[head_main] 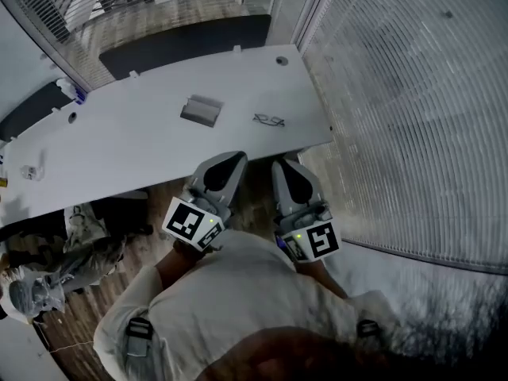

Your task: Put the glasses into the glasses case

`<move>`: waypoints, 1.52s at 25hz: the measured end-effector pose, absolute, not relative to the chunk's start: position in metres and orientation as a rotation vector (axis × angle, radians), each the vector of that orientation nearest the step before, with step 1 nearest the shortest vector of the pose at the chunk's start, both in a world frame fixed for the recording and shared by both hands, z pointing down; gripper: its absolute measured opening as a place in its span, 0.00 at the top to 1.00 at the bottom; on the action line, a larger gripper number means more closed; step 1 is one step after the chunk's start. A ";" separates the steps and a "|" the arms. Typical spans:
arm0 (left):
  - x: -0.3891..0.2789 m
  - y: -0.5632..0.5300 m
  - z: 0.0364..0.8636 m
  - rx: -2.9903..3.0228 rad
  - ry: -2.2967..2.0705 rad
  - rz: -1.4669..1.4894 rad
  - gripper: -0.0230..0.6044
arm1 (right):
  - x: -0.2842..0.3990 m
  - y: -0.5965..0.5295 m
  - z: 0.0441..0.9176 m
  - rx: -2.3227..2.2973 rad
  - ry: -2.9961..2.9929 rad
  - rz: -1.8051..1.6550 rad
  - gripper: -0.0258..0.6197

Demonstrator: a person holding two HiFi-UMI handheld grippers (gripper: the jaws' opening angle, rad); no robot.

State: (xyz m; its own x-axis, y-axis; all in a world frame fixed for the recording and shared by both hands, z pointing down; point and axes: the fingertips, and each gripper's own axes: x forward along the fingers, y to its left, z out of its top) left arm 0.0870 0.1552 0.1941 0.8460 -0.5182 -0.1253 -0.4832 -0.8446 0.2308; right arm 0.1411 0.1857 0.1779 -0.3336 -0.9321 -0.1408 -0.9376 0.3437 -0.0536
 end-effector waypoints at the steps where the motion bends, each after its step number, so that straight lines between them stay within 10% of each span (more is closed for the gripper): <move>1: 0.084 0.144 0.194 2.831 -0.781 -0.276 0.96 | 0.139 0.174 0.178 -1.718 2.460 0.057 0.96; 38: 0.130 -0.020 0.223 2.696 -0.719 -0.162 0.96 | 0.198 0.012 0.201 -1.920 2.547 0.003 0.96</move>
